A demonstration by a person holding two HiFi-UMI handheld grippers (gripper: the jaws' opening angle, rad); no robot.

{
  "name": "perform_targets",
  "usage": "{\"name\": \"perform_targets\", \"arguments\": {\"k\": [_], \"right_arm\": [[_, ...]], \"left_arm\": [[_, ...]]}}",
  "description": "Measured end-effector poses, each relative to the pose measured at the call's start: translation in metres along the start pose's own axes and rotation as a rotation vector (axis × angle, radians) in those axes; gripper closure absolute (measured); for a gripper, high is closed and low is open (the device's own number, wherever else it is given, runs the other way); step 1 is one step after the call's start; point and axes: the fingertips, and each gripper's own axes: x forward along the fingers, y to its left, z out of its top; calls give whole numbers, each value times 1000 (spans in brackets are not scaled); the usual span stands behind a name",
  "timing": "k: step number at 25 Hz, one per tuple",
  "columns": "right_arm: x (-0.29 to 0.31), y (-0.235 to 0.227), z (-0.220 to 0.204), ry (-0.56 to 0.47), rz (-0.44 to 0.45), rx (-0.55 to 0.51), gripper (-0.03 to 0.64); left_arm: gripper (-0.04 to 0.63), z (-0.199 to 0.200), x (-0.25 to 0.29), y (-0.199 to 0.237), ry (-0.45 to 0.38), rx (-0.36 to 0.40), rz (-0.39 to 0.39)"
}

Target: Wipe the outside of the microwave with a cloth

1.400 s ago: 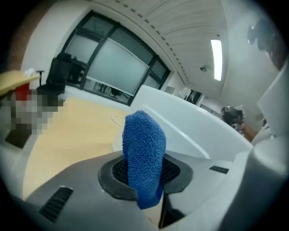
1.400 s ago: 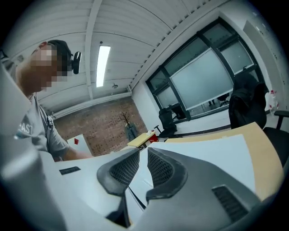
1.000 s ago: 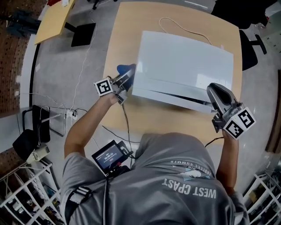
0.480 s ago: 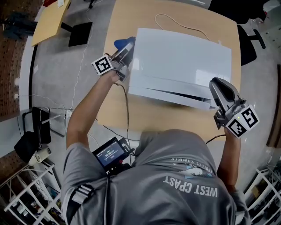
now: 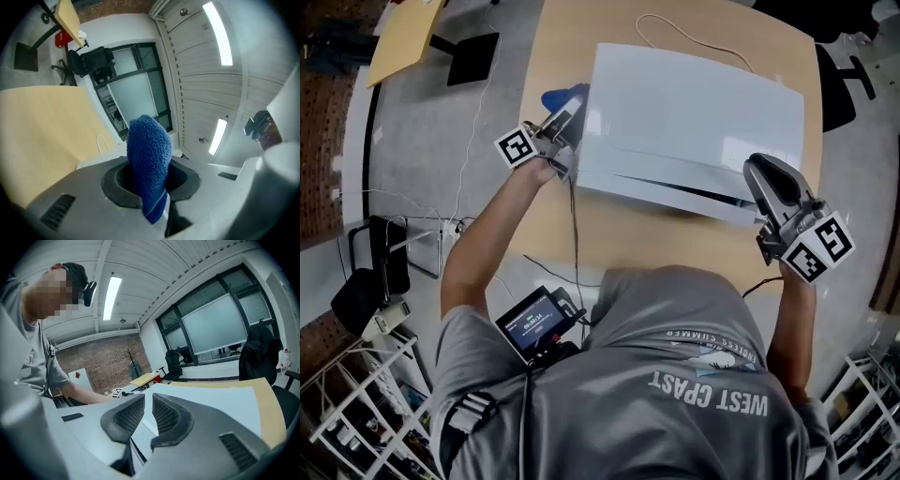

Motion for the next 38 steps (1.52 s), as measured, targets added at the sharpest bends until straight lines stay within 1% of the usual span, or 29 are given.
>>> {"name": "perform_targets", "arguments": {"k": [2,4,7,8,11,12,16,18,20,22,24,28,31,34,36,38], "right_arm": [[1,1,2,-2,0,-8,560],[1,0,4,-8,-4,-9,560],[-6,3,10,-33,7,3,560],[-9,5,13,-44,21,8,560],[-13,14,17,-71,77,0,560],[-13,17,17,-77,88,-12,560],[-9,25,17,-76,82,-64,561],[-6,26,17,-71,82,-79,566],[-4,26,16,-66,87,-86,568],[-3,26,14,-61,89,-89,568],[-3,27,12,-56,89,-89,568],[-5,28,9,-48,78,-81,568],[-9,30,11,-43,59,-72,568],[-19,25,16,-44,30,-73,568],[-24,19,22,-55,13,-86,568],[-24,16,24,-65,5,-101,568]], "left_arm": [[505,29,38,14,-20,34,-14],[505,47,66,24,-34,34,-6],[505,51,74,32,-15,48,26],[505,46,70,30,-9,39,28],[505,17,40,12,-11,-68,21],[505,4,24,5,-7,-91,24],[505,-39,-39,-24,21,-129,34],[505,-54,-59,-35,33,-144,38],[505,-64,-68,-40,39,-146,36],[505,-66,-67,-37,41,-128,31],[505,-57,-56,-29,40,-89,27],[505,-20,-10,-3,32,11,11],[505,15,27,19,18,75,23],[505,38,63,34,2,83,48],[505,46,84,33,12,94,44],[505,48,93,28,26,103,37]]}}
